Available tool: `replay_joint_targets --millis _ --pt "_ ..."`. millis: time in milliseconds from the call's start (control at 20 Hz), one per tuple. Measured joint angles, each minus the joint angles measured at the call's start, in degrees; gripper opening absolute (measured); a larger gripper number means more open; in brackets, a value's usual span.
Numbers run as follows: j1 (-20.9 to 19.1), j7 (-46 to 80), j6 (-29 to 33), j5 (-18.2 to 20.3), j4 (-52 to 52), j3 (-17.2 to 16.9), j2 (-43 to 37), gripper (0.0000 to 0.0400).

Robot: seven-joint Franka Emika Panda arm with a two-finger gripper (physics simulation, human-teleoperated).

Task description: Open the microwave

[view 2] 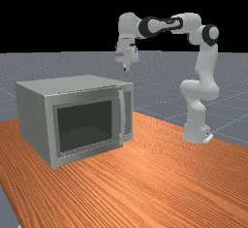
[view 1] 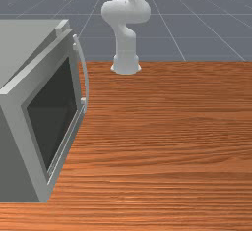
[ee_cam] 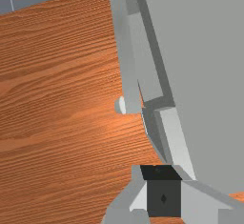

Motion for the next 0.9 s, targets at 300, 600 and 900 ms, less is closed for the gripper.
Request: replay_joint_targets --millis 300,600,900 --pt "-3.26 -1.19 1.41 0.64 8.48 -4.16 13.06 0.0" --pt "-3.66 -0.96 4.74 1.05 7.7 -3.12 17.64 0.0005" --pt "-2.44 1.84 6.52 0.57 2.99 3.61 13.77 0.0076"
